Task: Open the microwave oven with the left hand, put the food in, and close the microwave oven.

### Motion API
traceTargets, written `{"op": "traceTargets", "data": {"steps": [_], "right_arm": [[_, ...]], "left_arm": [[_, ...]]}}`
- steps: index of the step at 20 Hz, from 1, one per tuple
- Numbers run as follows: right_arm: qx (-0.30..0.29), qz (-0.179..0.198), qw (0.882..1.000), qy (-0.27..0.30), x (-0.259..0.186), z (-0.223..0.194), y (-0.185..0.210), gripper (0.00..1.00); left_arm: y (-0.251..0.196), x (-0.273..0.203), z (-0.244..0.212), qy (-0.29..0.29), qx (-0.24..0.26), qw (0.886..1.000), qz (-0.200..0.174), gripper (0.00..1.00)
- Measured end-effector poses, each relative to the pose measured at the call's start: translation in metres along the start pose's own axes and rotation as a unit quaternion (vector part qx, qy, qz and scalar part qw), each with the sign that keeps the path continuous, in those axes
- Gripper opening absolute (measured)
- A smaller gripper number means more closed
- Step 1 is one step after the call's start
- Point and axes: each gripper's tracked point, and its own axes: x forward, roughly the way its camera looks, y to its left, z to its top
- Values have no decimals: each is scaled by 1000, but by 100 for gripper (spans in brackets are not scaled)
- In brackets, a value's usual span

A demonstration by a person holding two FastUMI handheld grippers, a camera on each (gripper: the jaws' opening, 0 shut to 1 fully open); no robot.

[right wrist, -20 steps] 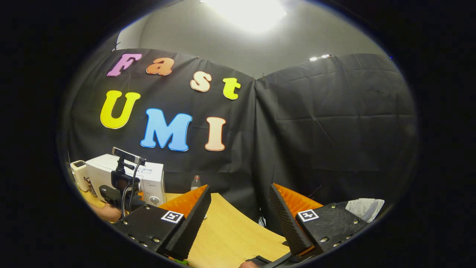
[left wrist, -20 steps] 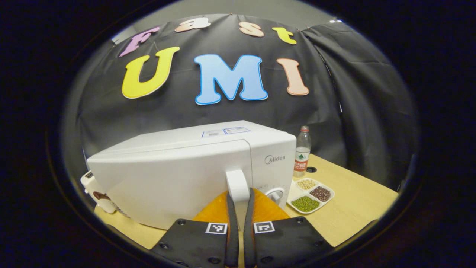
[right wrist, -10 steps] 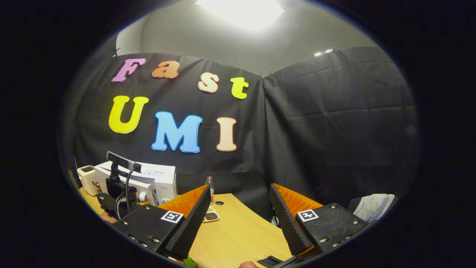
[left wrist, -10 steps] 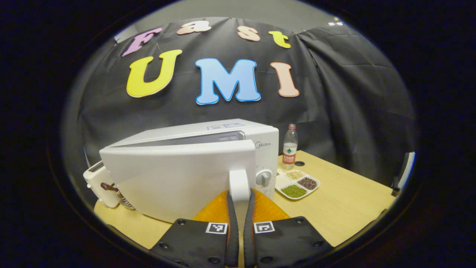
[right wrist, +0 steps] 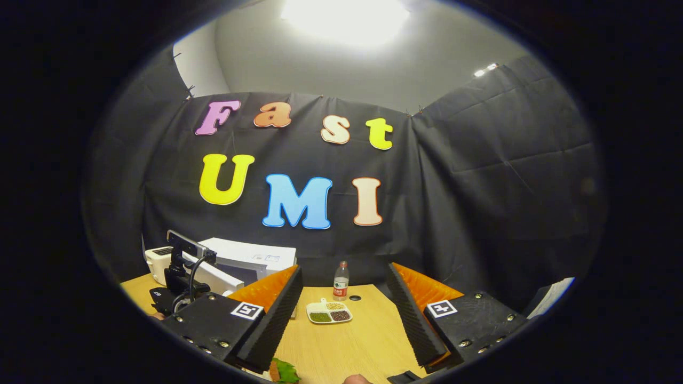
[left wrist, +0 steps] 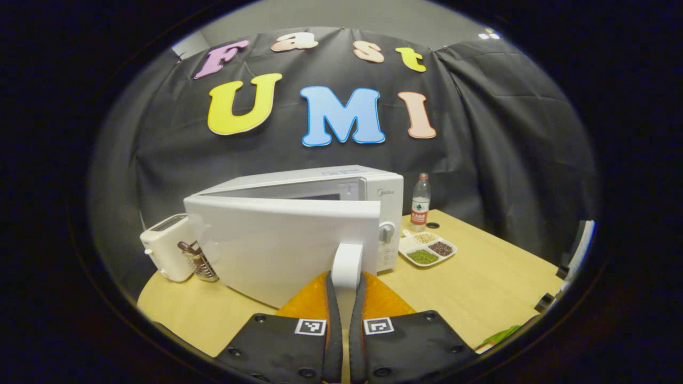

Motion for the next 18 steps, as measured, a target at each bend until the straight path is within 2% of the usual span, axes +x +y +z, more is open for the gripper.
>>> {"op": "traceTargets", "data": {"steps": [6, 7, 8, 9, 11, 12, 18], "right_arm": [[23, 63, 998, -7, -16, 3, 5, 95], [29, 74, 997, -8, -20, 4, 8, 96], [33, 86, 996, -9, -22, 4, 11, 95], [35, 99, 995, -7, -23, 3, 14, 96], [36, 118, 992, -7, -27, 2, 20, 95], [36, 125, 991, -6, -28, 1, 23, 95], [34, 154, 987, -9, -35, 5, 57, 95]], "left_arm": [[30, -49, -15, 11, -5, 998, 63, 11], [35, -55, -17, 12, -5, 997, 72, 15], [40, -61, -20, 14, -4, 997, 80, 7], [47, -69, -22, 15, -5, 996, 89, 15], [61, -83, -27, 16, -3, 994, 108, 15], [68, -91, -29, 17, -3, 993, 115, 11], [102, -121, -41, 19, -9, 992, 128, 11]]}}
